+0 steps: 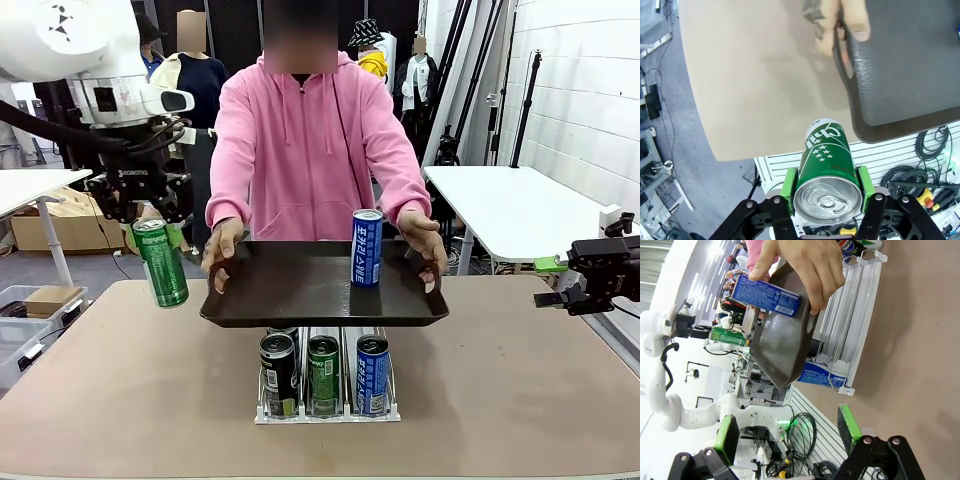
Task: Retrieve and hand over the desired beverage to the person.
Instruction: Place the picked can on the Handle tray extended by the person.
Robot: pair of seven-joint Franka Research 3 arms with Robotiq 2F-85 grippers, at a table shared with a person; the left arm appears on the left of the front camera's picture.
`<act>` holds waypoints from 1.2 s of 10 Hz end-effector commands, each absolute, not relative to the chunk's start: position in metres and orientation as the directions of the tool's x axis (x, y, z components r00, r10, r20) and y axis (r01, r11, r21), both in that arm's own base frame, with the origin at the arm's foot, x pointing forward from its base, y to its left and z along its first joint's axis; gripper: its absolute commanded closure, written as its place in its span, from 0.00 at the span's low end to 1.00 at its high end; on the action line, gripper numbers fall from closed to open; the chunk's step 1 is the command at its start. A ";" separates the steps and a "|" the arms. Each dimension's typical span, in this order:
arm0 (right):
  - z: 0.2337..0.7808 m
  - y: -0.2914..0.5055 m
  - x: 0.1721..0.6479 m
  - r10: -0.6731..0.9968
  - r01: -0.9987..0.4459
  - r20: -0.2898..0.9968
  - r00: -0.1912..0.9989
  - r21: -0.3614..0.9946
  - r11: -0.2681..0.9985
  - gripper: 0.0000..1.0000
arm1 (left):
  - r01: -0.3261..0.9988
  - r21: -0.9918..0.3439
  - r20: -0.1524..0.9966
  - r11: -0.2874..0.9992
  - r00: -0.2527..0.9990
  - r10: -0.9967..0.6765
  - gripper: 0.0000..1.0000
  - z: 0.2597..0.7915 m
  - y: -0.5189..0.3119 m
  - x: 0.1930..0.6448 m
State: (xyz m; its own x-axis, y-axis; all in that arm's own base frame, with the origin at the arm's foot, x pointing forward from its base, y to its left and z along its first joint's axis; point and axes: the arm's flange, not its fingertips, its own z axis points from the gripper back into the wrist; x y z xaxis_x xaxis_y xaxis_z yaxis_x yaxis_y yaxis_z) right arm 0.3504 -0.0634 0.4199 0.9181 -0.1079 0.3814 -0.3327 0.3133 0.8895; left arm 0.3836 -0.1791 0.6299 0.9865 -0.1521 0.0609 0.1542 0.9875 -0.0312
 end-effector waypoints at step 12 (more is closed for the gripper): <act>0.420 -0.064 0.350 -0.111 -0.336 0.383 0.917 0.892 0.304 0.00 | 0.326 -0.050 0.065 0.944 0.944 -0.323 1.00 0.659 -0.324 0.460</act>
